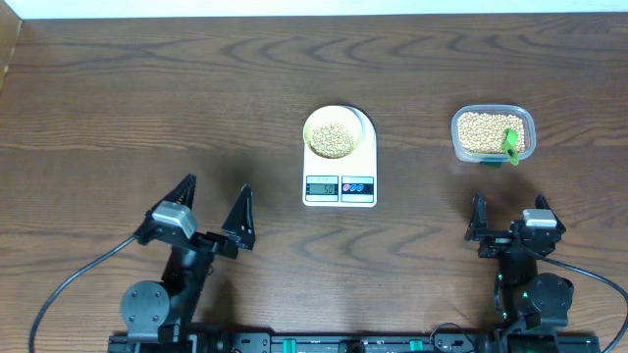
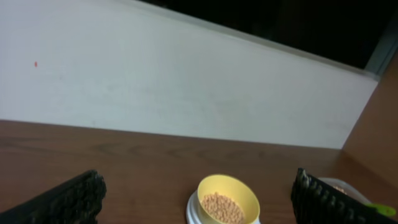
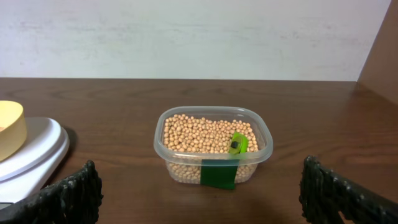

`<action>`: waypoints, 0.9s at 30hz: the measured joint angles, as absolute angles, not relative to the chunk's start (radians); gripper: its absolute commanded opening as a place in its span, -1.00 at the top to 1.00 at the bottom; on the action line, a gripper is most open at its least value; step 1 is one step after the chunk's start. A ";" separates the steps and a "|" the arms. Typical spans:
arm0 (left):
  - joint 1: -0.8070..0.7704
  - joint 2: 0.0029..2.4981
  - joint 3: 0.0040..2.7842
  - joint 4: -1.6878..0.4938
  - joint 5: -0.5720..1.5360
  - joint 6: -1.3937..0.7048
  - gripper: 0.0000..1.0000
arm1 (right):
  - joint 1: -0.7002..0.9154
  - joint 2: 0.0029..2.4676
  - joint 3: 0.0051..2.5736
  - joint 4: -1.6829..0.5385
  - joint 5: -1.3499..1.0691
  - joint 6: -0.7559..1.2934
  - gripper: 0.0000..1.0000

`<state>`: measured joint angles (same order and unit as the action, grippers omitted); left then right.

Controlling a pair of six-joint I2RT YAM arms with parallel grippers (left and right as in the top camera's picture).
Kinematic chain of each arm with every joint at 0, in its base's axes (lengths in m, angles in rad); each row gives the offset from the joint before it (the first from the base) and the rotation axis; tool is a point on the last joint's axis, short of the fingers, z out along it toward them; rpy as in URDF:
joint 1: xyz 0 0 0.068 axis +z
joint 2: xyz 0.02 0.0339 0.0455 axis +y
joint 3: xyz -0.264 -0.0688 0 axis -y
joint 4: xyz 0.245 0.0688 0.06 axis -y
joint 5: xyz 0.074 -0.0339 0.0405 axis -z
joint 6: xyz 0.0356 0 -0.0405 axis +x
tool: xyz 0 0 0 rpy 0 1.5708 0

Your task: Scoop item into bowl and weigh 50g on scale

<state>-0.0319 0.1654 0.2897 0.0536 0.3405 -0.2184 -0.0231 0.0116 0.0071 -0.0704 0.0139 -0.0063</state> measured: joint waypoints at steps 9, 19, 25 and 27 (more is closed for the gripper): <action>-0.035 0.026 0.134 0.101 0.342 -0.222 -0.96 | -0.023 0.012 0.007 -0.071 0.014 -0.006 -0.99; -0.035 0.011 0.049 0.191 0.339 -0.221 -0.96 | -0.023 0.012 0.007 -0.071 0.014 -0.006 -0.99; -0.035 0.010 0.006 0.126 0.326 -0.221 -0.96 | -0.023 0.012 0.007 -0.070 0.014 -0.006 -0.98; -0.035 0.010 0.006 0.100 0.308 -0.221 -0.96 | -0.023 0.012 0.007 -0.071 0.014 -0.006 -0.99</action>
